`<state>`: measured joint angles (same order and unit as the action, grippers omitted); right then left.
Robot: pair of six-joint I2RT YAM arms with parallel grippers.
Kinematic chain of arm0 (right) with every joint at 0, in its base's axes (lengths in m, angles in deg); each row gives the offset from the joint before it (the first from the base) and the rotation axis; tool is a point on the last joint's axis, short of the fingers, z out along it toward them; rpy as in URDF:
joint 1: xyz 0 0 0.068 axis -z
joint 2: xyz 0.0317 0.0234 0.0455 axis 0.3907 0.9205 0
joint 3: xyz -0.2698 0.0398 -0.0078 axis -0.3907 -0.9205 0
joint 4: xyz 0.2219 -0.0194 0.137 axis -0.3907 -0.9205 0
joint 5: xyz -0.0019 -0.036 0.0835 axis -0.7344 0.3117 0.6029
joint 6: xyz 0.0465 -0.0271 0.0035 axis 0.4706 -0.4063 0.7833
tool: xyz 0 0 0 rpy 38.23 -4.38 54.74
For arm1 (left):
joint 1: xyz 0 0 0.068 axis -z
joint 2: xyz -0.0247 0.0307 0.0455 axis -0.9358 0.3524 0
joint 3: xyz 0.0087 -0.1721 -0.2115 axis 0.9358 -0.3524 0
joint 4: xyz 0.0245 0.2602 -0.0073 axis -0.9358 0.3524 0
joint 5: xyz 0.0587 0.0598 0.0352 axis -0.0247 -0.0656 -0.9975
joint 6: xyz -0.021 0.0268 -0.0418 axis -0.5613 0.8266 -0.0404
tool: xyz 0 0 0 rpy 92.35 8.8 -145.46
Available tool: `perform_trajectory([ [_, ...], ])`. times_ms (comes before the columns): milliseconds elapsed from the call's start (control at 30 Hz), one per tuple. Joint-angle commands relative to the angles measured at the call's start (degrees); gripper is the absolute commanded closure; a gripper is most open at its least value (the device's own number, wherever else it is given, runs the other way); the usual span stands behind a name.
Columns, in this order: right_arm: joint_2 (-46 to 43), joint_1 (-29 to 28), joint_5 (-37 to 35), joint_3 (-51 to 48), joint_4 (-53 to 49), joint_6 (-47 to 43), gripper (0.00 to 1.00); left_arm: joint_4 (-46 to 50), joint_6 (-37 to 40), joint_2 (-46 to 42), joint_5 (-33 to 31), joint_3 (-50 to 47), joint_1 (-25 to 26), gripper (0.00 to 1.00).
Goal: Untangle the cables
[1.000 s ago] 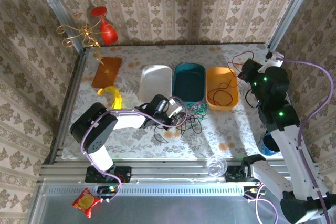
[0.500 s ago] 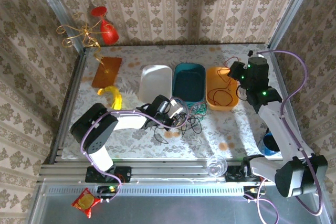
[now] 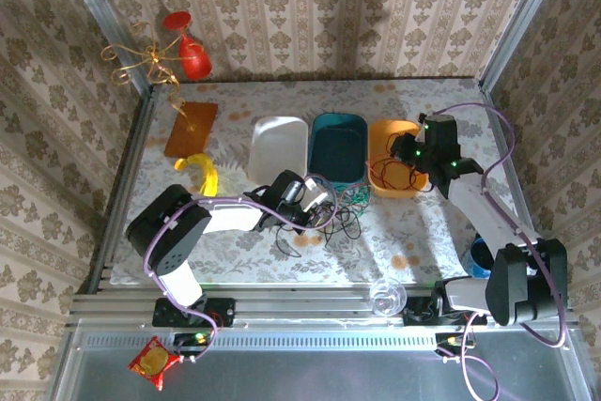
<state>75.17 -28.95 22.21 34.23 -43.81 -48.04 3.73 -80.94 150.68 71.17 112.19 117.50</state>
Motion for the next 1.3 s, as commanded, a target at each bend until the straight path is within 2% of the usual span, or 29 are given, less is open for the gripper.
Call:
perform_trajectory([
  [0, -4.3, -0.5, 0.7, 1.0, -0.4, -2.4, 1.00, 2.7, 0.0, 0.4, -1.1, 0.5, 0.5, 1.00],
  [67, -6.7, -0.5, 0.0, 2.0, -0.3, -3.5, 1.00, 2.7, 0.1, 0.5, -1.0, 0.7, 0.4, 1.00],
  [267, -9.4, -0.5, 4.0, 8.1, 0.0, -5.9, 1.00, 2.7, 0.3, 1.4, -0.3, 1.5, 0.6, 1.00],
  [400, -10.3, -0.5, 0.9, 9.6, 1.3, -6.0, 1.00, 2.7, 0.2, 1.7, -0.4, 1.8, 0.8, 1.00],
  [567, -9.5, -0.5, -3.7, 6.2, 2.2, -4.7, 1.00, 2.8, 0.2, 1.7, -0.9, 1.9, 1.2, 1.00],
  [800, -8.5, 0.2, -10.5, -5.5, 5.2, 1.2, 1.00, 2.9, 0.5, 1.6, -1.0, 1.8, 1.3, 1.00],
  [1033, -4.3, 0.3, -19.0, -8.1, 0.1, 4.6, 1.00, 3.1, 0.6, 1.7, -1.0, 2.0, 1.3, 1.00],
  [1267, 4.2, 0.7, -18.9, -5.2, -2.7, 3.6, 0.94, 2.7, 0.6, 1.4, -1.4, 1.6, 1.4, 1.00],
])
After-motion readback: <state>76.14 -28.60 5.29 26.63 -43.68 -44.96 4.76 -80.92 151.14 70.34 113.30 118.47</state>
